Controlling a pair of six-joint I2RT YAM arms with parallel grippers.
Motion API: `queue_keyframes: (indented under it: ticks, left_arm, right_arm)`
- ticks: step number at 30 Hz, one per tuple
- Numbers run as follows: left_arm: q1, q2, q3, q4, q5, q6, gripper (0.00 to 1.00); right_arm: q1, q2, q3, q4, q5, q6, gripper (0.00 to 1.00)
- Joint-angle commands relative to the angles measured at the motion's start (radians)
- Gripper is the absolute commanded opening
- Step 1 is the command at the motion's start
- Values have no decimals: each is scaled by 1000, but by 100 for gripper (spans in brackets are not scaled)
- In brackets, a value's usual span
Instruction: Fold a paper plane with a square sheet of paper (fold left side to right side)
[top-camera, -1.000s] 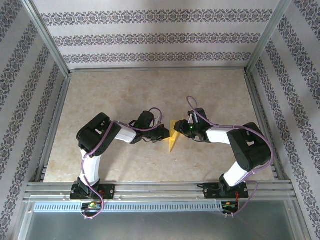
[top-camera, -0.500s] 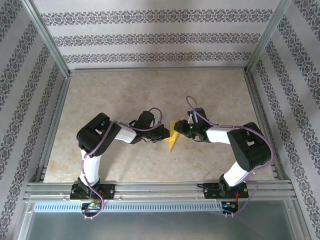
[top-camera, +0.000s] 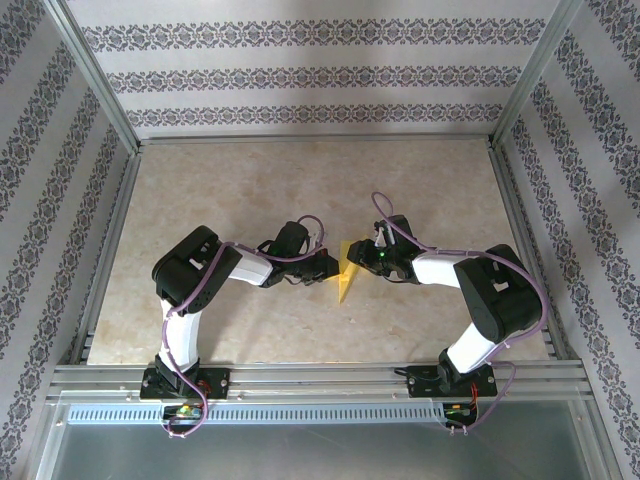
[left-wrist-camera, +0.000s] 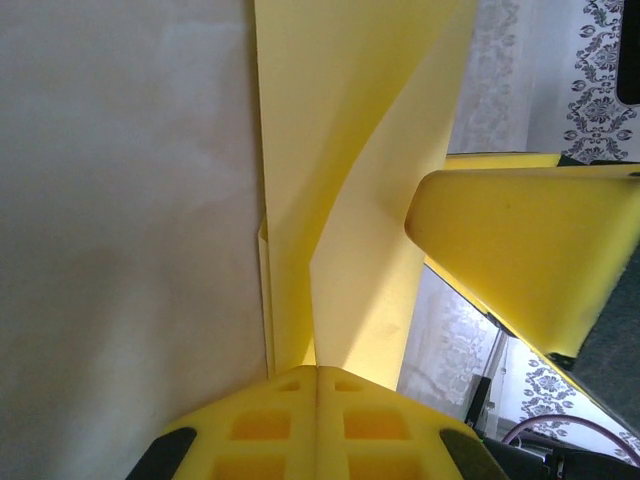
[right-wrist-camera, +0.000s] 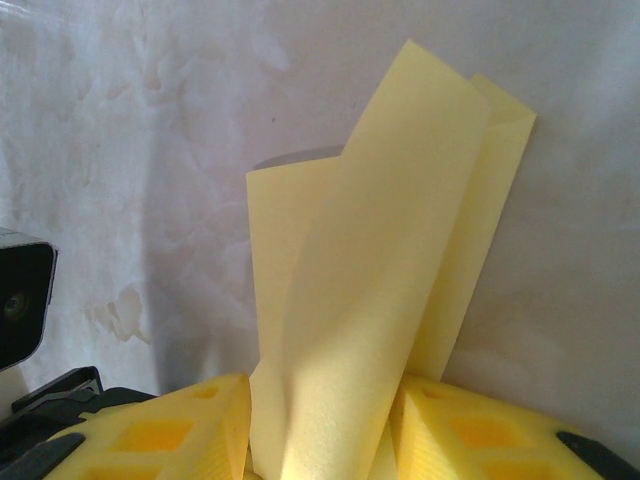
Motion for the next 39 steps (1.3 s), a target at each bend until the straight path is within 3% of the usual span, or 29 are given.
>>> queue_keyframes:
  ticks: [1, 25, 39]
  left_arm:
    - [23, -7, -1, -106, -61, 31, 0]
    - [33, -10, -5, -150, -83, 37, 0]
    - [33, -15, -4, -160, -82, 42, 0]
  right_arm:
    - [19, 56, 6, -20, 20, -27, 43]
    - [19, 66, 15, -56, 27, -43, 40]
    - [19, 82, 23, -72, 27, -49, 31]
